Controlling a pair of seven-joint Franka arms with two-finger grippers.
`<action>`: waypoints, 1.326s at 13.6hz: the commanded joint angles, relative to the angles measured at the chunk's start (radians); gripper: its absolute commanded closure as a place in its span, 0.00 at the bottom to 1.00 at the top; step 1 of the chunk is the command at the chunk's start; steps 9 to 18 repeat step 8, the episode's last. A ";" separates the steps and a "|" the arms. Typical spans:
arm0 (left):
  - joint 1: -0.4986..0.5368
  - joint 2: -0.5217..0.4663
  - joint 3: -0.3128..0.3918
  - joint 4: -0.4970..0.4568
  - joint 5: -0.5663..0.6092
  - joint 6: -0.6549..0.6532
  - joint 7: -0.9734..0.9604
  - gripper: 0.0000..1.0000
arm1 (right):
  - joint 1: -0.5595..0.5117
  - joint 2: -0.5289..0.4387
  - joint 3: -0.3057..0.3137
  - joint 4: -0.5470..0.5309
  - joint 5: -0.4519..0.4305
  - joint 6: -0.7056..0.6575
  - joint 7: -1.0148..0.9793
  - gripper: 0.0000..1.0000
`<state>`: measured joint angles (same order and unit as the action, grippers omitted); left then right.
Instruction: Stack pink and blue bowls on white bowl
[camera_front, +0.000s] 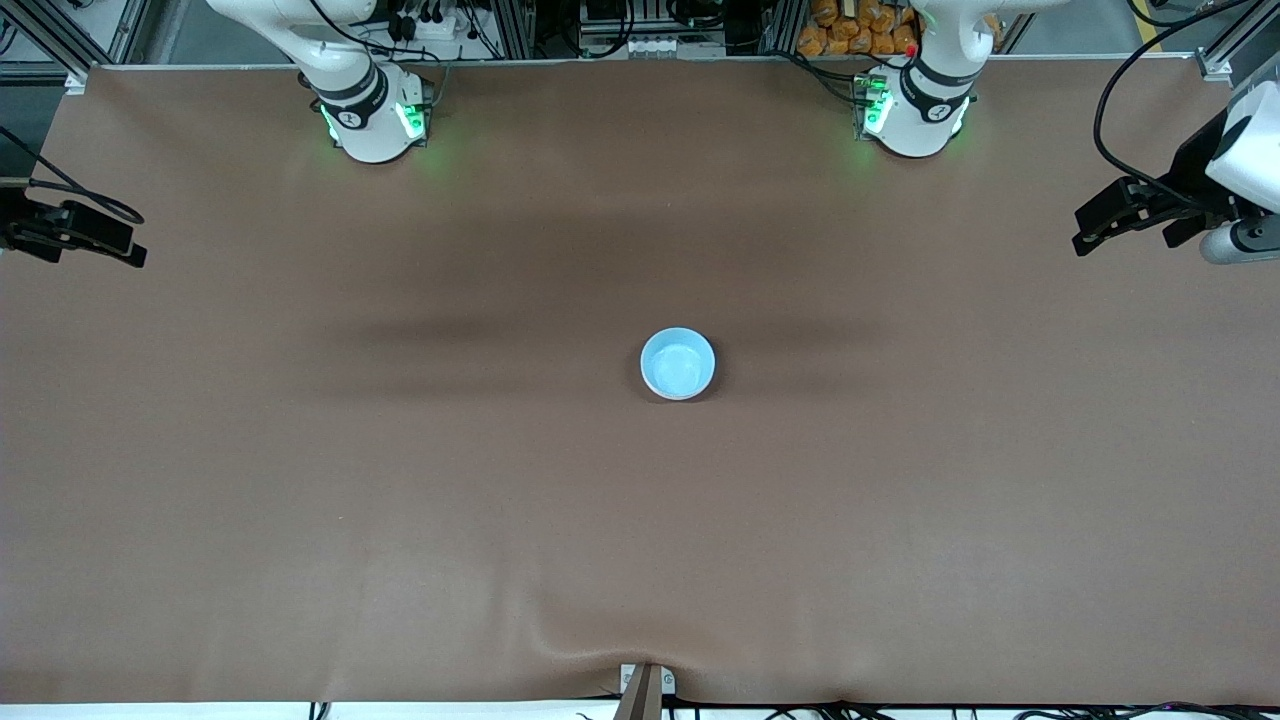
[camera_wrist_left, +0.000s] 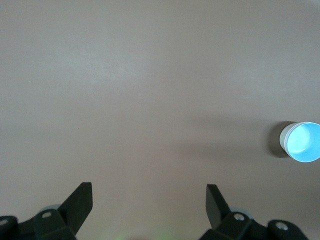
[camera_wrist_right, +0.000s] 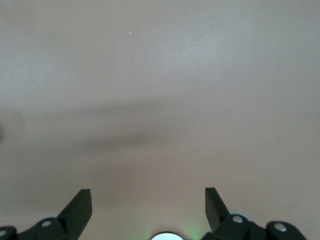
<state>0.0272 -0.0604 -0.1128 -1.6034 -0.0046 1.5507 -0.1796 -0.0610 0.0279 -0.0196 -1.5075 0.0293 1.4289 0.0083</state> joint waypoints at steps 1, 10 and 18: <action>0.013 -0.003 -0.005 0.016 -0.020 0.005 0.034 0.00 | -0.017 -0.008 0.017 0.007 -0.019 -0.012 0.013 0.00; 0.003 -0.001 -0.007 0.037 -0.018 -0.021 0.054 0.00 | -0.013 -0.009 0.010 0.007 -0.020 -0.010 0.004 0.00; 0.003 -0.001 -0.007 0.037 -0.018 -0.021 0.054 0.00 | -0.013 -0.009 0.010 0.007 -0.020 -0.010 0.004 0.00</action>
